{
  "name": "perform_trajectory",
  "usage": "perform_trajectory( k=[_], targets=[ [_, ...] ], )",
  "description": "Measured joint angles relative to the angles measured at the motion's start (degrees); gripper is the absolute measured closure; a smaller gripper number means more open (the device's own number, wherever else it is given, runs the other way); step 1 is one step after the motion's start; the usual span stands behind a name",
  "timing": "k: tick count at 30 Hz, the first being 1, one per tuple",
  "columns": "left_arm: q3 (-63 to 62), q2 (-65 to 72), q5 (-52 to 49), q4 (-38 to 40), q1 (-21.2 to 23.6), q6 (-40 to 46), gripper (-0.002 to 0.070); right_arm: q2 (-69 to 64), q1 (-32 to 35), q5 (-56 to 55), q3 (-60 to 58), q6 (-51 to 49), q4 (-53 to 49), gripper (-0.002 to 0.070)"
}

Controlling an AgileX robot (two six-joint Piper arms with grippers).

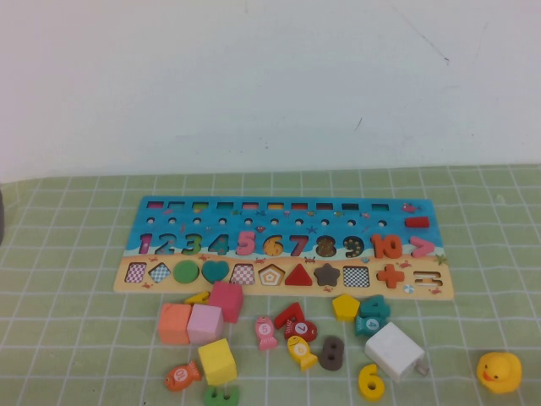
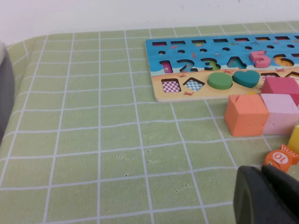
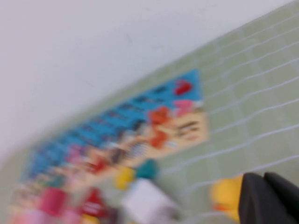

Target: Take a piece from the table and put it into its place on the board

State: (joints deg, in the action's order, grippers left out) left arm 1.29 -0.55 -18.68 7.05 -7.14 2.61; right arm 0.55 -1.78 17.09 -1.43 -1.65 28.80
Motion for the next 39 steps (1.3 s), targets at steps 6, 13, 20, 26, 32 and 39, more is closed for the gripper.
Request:
perform_trajectory(
  k=[6,13,20,26,32,39],
  targets=[
    [0.0,0.0,0.0,0.0,0.0,0.0,0.0676,0.0,0.0,-1.5,0.0,-1.2,15.3,0.0678],
    [0.0,0.0,0.0,0.0,0.0,0.0,0.0676,0.0,0.0,-2.7,0.0,-0.1,16.9,0.0678],
    [0.0,0.0,0.0,0.0,0.0,0.0,0.0676,-0.5,0.0,7.0,6.4,15.8,15.9,0.0678],
    [0.0,0.0,0.0,0.0,0.0,0.0,0.0676,-11.2,0.0,22.1,20.9,19.1,4.1,0.0678],
    [0.0,0.0,0.0,0.0,0.0,0.0,0.0676,-25.7,0.0,37.7,35.9,21.4,-4.2,0.0678],
    [0.0,0.0,0.0,0.0,0.0,0.0,0.0676,-39.1,-0.4,48.5,48.0,27.2,-3.1,0.0678]
  ],
)
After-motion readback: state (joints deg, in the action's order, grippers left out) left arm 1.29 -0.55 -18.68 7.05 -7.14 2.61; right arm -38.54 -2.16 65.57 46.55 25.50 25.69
